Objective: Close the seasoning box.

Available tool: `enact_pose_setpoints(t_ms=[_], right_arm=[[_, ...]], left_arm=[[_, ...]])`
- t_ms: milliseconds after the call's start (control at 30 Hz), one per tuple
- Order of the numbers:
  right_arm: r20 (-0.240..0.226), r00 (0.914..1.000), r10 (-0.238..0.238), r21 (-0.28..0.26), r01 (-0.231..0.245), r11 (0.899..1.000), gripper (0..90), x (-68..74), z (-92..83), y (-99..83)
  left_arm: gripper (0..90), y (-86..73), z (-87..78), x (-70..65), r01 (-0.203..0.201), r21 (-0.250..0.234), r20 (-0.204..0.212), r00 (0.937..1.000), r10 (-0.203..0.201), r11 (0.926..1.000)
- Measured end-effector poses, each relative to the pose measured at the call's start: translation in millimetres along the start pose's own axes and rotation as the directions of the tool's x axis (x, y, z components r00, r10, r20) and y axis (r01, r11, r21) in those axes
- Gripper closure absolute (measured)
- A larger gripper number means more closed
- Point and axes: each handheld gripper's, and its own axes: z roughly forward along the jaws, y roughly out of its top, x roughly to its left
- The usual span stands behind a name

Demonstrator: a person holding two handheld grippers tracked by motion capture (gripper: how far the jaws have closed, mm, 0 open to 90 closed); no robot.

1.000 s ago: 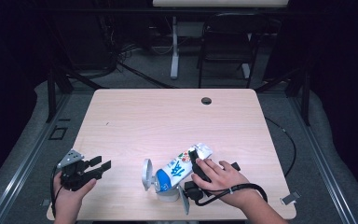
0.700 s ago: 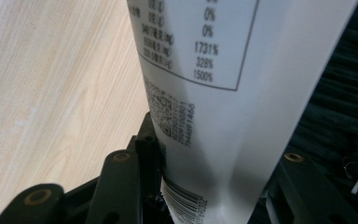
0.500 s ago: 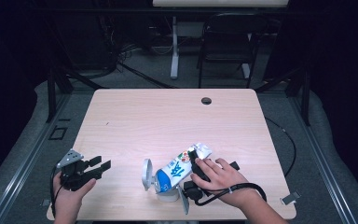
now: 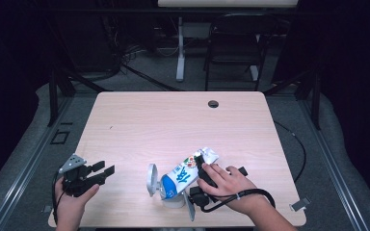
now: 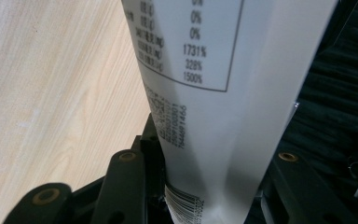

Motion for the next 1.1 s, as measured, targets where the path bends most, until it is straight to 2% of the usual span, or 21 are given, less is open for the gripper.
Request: enact_pose_setpoints(t_ms=[667,1100], right_arm=[[-0.026,0.9992,0.030,-0.004,-0.031,1.000,63.4,-1.5,-0.2,1.0],[-0.027,0.9995,0.014,-0.002,-0.014,1.000,64.3,-3.2,-3.8,1.6]], left_arm=[[49.6,-1.2,1.6,0.7,0.004,0.002,-0.002,1.0000,-0.004,1.0000],[49.6,-1.6,1.9,1.0,0.005,0.005,-0.002,1.0000,-0.005,1.0000]])
